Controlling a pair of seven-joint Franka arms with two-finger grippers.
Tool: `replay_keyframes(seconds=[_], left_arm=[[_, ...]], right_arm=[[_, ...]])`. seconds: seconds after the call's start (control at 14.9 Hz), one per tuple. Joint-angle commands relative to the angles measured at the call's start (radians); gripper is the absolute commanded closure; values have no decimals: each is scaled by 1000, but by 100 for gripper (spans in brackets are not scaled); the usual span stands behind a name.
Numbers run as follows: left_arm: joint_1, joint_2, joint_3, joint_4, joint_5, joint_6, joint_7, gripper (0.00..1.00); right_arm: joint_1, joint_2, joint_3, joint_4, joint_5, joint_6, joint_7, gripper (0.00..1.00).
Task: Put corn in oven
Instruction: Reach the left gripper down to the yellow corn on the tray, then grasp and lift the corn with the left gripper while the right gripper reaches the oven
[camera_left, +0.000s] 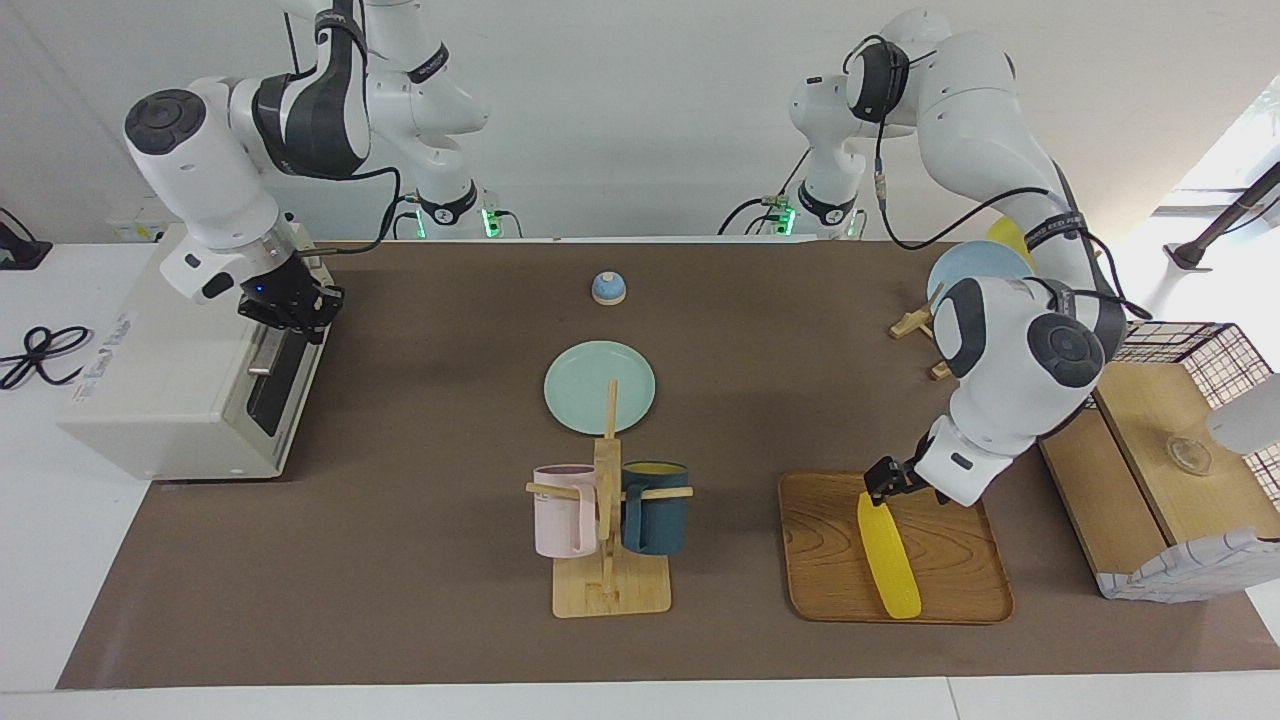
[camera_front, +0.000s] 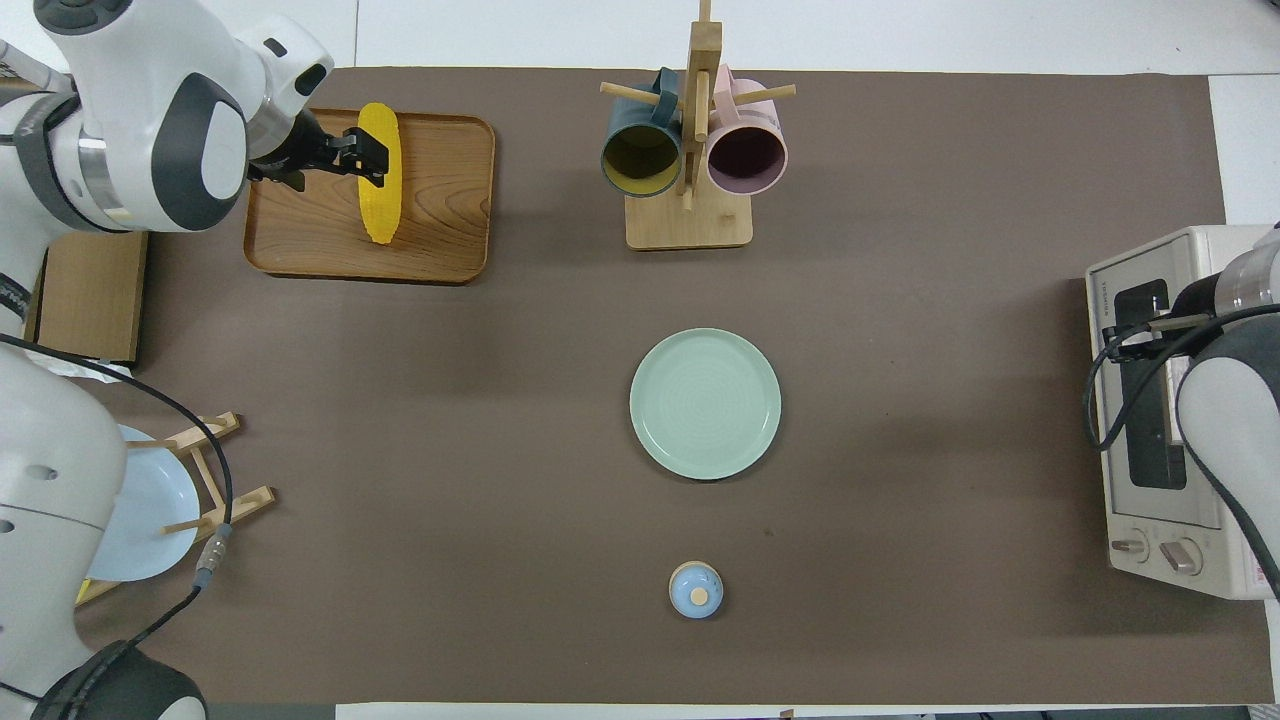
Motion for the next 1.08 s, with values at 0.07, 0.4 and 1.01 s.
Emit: replay_keyframes(seconds=[0.07,0.4,1.01], left_arm=[[-6,40,13,25,-10,59,1,0],[-6,54,13,-17,-4,162,3,0],[-23,178,19,71,-6,198,1,1]], right_arm=[[-8,-21,2,-7,-53,-7,7,100],[-83,-22,3,-15,-47,-10,5,100],[-123,-18,3,-35,-37,-7,2,100]])
